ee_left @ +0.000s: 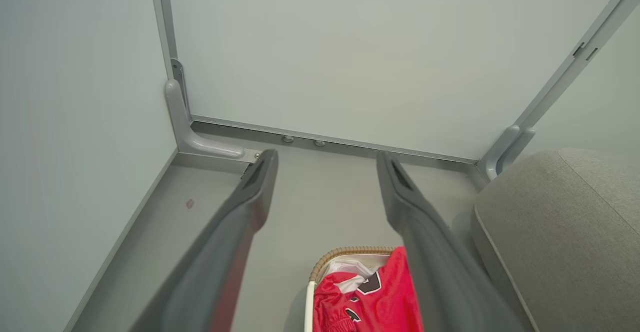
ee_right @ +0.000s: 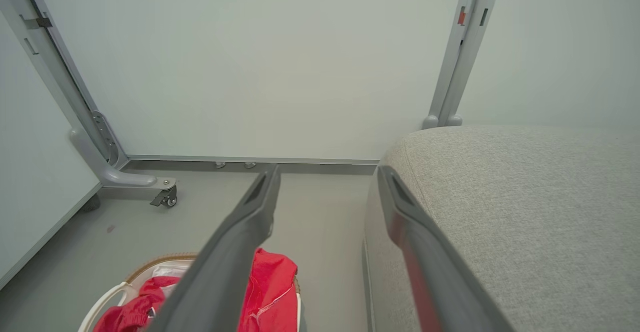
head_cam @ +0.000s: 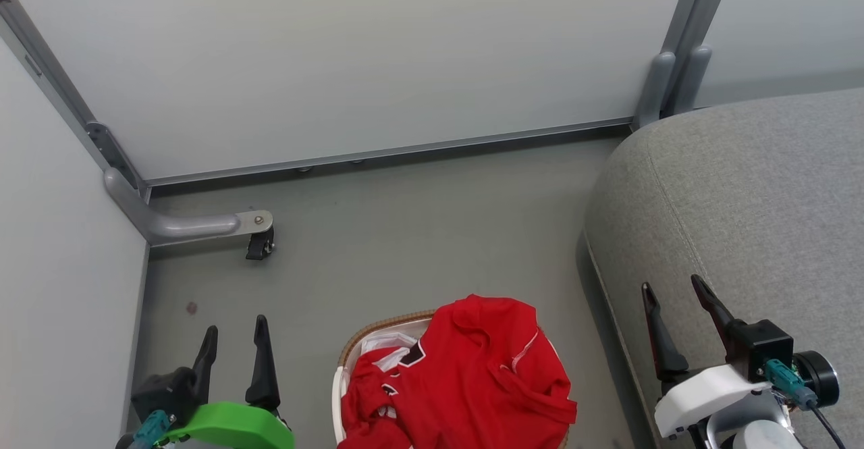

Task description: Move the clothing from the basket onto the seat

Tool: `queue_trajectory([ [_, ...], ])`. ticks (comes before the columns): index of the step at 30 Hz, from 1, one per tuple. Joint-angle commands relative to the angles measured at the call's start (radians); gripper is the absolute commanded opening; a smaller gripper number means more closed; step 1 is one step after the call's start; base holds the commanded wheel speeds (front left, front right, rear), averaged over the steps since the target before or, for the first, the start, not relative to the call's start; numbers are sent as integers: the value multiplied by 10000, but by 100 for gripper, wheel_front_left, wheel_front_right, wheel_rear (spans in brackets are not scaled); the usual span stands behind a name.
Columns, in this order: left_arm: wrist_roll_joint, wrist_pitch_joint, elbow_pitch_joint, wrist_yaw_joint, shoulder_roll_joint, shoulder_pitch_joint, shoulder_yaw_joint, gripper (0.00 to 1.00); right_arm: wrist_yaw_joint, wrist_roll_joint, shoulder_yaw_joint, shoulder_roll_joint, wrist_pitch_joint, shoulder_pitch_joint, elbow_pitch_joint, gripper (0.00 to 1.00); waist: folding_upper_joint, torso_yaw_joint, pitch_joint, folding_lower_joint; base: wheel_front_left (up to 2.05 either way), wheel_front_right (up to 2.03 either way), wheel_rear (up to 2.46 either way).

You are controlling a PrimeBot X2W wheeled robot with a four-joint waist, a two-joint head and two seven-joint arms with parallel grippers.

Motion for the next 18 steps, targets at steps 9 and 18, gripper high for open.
queue_trajectory([
  [9, 402, -182, 142, 31, 79, 44, -64, 100, 4, -536, 28, -68, -193, 101, -25, 100, 0, 12, 4, 0, 0, 0, 0],
  [18, 327, -170, 170, 20, 77, 43, -77, 100, 4, -432, 44, -66, -191, 99, -24, 100, 0, 11, -4, 0, 0, 0, 0],
])
